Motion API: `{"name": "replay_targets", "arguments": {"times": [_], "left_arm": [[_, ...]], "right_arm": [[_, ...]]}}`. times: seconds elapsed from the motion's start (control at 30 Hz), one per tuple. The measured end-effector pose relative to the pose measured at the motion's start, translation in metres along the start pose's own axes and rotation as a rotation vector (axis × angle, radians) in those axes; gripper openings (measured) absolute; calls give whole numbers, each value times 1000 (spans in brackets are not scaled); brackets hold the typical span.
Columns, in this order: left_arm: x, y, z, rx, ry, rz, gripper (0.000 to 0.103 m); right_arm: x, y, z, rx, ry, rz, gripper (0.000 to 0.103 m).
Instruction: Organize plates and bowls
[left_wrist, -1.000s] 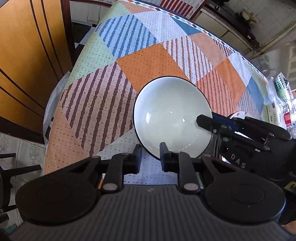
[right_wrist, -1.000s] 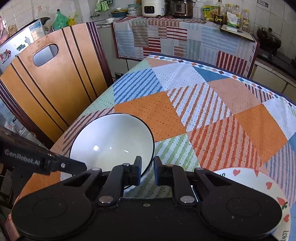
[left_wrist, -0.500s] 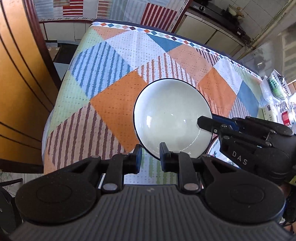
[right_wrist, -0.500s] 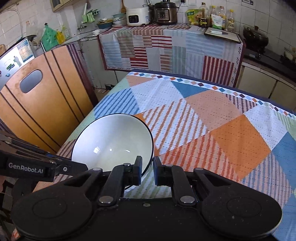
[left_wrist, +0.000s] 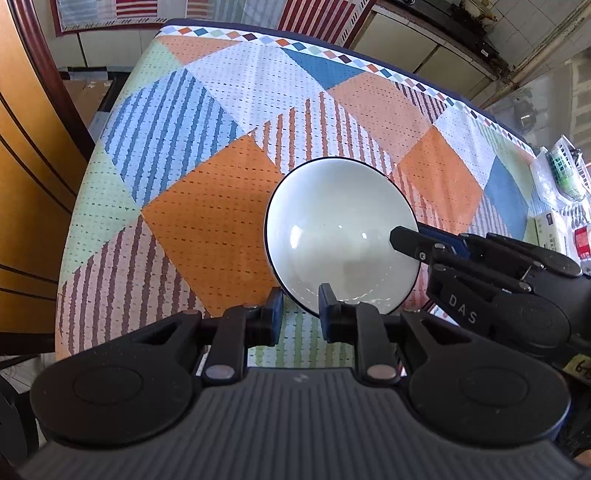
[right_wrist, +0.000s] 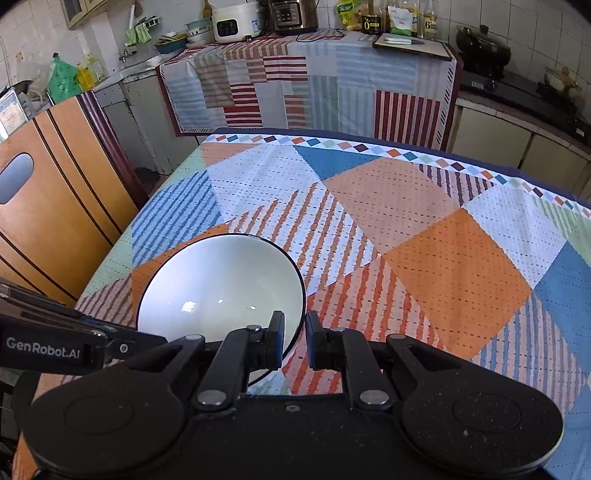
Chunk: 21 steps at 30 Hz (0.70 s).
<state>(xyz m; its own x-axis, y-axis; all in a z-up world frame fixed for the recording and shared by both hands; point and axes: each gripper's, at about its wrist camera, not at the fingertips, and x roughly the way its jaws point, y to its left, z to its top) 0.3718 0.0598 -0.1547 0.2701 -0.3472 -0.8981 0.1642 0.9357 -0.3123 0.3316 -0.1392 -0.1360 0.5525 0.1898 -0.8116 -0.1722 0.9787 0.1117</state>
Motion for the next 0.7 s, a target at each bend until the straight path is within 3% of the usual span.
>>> {"name": "replay_targets", "arguments": {"times": [0.17, 0.27, 0.5, 0.7], "left_arm": [[-2, 3, 1, -25, 14, -2, 22], [-12, 4, 1, -10, 25, -6, 24], [-50, -1, -15, 111, 31, 12, 31], [-91, -11, -36, 243, 24, 30, 36]], "right_arm": [[-2, 5, -1, -28, -8, -19, 16], [-13, 7, -4, -10, -28, -42, 36], [-75, 15, -16, -6, -117, 37, 40], [-127, 27, -26, -51, -145, 50, 48]]}}
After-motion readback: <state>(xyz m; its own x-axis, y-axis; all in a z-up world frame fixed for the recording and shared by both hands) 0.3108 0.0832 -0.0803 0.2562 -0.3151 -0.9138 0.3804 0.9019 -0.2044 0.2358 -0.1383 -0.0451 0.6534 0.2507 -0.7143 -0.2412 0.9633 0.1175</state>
